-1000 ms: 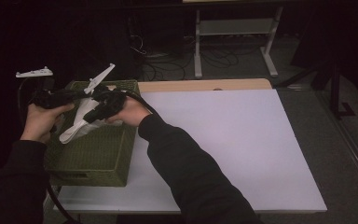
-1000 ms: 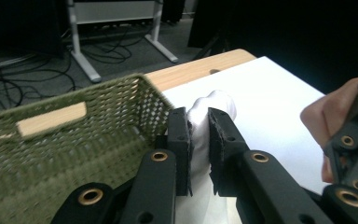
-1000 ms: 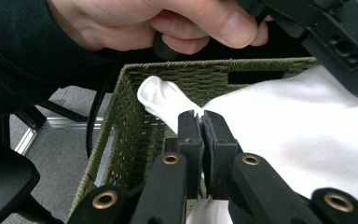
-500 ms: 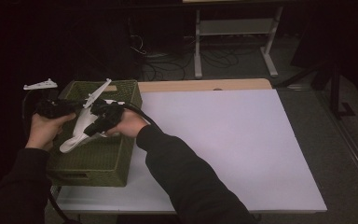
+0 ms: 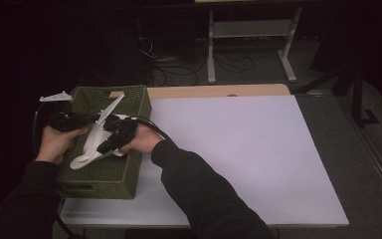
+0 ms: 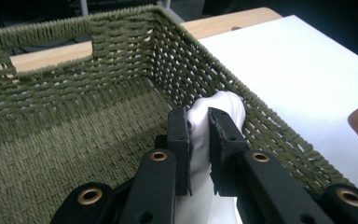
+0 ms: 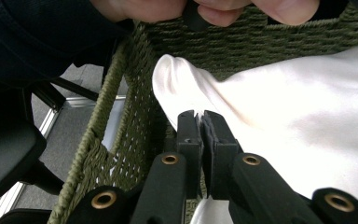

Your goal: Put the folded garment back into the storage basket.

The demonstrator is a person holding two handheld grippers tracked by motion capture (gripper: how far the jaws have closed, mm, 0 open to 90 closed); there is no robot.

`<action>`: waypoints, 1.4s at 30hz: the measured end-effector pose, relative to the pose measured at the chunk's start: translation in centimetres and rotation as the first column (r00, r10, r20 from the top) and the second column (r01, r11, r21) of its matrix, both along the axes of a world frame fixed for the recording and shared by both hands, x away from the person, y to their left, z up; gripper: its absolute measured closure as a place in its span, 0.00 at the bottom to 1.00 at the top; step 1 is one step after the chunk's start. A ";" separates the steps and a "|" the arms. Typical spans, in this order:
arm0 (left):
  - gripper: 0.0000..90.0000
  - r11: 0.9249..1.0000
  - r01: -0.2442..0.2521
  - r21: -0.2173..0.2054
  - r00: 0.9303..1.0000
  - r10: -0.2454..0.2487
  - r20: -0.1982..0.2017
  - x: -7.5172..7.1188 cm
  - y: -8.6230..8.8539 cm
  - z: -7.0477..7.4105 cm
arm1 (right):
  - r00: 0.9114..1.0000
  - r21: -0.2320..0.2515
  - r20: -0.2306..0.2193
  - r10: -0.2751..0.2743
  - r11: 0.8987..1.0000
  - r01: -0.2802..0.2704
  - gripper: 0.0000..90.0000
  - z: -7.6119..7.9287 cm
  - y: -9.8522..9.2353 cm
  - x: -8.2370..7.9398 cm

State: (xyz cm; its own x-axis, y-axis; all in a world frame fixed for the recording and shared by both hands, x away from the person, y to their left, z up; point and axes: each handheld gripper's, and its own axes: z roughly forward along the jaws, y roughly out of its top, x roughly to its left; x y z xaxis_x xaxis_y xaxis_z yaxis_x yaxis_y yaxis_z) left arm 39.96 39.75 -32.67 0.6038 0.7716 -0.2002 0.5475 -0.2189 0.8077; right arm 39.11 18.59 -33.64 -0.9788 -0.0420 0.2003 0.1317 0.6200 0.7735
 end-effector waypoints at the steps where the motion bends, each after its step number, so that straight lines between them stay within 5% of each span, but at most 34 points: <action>1: 0.88 1.000 -0.002 -0.005 1.000 0.002 -0.004 0.1 0.0 -0.2 | 1.000 -0.002 -0.007 0.001 1.000 -0.001 0.93 -0.1 0.0 0.0; 9: 0.88 0.999 -0.026 0.032 0.998 0.028 -0.060 0.8 0.2 -1.7 | 0.999 0.028 -0.035 -0.029 0.999 0.030 0.77 0.0 -1.5 0.4; 24: 0.87 0.996 -0.056 0.071 0.996 0.061 -0.071 1.4 0.1 -1.6 | 0.994 0.064 -0.028 -0.107 0.992 0.108 0.54 1.9 -5.1 0.5; 42: 0.73 0.990 -0.120 0.079 0.991 0.124 -0.043 1.4 1.2 -1.0 | 0.970 0.059 0.002 -0.241 0.969 0.241 0.38 2.6 -10.5 1.3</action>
State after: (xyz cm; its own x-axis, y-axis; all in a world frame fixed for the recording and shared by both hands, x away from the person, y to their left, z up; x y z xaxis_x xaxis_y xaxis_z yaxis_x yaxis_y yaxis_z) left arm 41.34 40.99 -33.70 0.4956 0.8529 -0.1644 0.6112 -0.2079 0.7637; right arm 40.39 8.04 -31.08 -0.9633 0.1844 0.1951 0.2644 0.5251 0.8089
